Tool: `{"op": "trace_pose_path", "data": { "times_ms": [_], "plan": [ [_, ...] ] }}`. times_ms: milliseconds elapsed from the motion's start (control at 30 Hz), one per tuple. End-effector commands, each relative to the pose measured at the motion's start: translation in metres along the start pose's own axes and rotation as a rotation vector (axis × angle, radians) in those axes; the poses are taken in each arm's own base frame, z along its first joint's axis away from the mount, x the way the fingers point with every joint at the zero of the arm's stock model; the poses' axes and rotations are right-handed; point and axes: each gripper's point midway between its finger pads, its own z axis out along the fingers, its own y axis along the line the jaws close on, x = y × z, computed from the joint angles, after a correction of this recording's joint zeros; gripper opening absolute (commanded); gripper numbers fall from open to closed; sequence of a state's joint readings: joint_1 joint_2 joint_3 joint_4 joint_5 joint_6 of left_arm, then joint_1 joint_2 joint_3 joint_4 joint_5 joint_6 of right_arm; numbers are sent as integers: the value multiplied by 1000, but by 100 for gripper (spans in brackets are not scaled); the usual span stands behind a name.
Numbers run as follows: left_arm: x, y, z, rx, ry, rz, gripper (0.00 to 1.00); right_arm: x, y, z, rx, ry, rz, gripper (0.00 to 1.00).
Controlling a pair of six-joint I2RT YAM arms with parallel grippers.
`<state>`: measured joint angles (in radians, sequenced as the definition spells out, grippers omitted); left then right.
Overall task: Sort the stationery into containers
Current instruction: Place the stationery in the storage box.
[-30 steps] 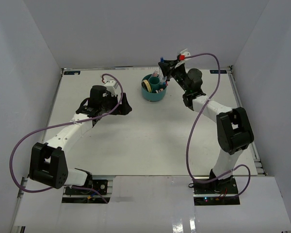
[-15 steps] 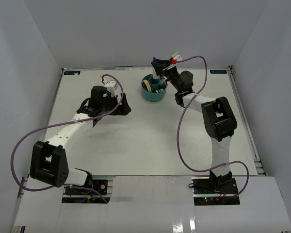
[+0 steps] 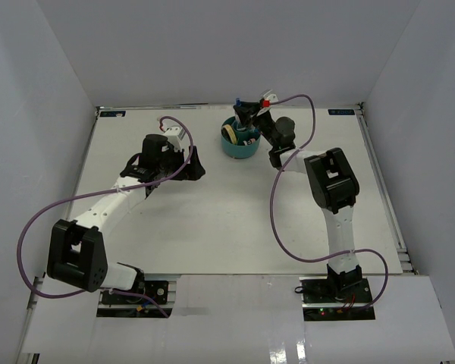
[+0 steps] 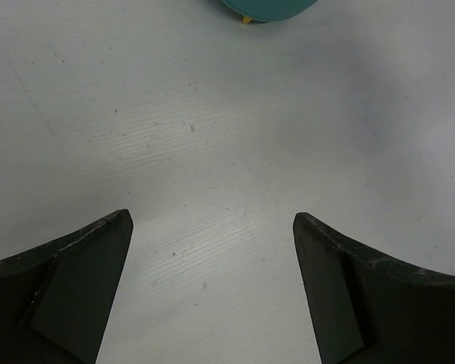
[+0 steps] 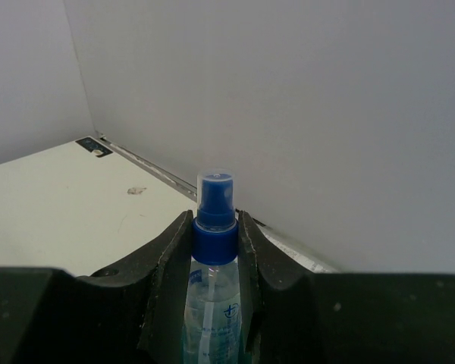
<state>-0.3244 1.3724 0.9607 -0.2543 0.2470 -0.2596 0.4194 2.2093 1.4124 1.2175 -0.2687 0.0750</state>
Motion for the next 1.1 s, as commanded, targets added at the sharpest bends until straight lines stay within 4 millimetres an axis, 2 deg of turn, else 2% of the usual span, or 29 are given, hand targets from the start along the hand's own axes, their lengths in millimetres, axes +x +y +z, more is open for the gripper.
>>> {"op": "trace_pose_path", "data": {
  "times_ms": [0,200,400,500,600,700,800,833,900,933,967,1000,1033,1067],
  "plan": [
    [-1,-1,1,12,-4,4,98,-34,0,9,-4,-135,-55,12],
    [0,-1,2,13,2,3,98,-22,-2,4,8,-120,-45,34],
    [0,-1,2,13,3,4,98,-23,1,-1,9,-112,-43,48],
    [0,-1,2,14,0,3,98,-29,3,-4,1,-112,-51,52],
    [0,-1,2,15,2,3,98,-47,4,-8,7,-132,-70,53],
    [-5,-4,-2,21,-16,6,98,-72,4,-21,32,-127,-104,54],
    [-14,-7,-10,24,-51,16,98,-96,1,-45,92,-80,-152,58],
    [-16,-7,-12,17,-60,22,98,-109,-2,-62,135,-57,-157,59],
    [-25,-9,-20,12,-96,33,98,-121,-9,-80,192,-17,-185,64],
    [-29,-7,-24,-3,-112,41,98,-130,-12,-99,240,28,-189,65],
    [-32,-7,-27,-11,-128,49,98,-137,-15,-110,270,49,-200,69],
    [-39,-7,-34,-21,-157,56,98,-165,-15,-123,305,30,-227,71],
    [-43,-2,-38,-54,-180,59,98,-168,-24,-136,367,58,-235,72],
    [-47,0,-42,-74,-200,66,98,-151,-26,-155,397,151,-229,75]
  ]
}}
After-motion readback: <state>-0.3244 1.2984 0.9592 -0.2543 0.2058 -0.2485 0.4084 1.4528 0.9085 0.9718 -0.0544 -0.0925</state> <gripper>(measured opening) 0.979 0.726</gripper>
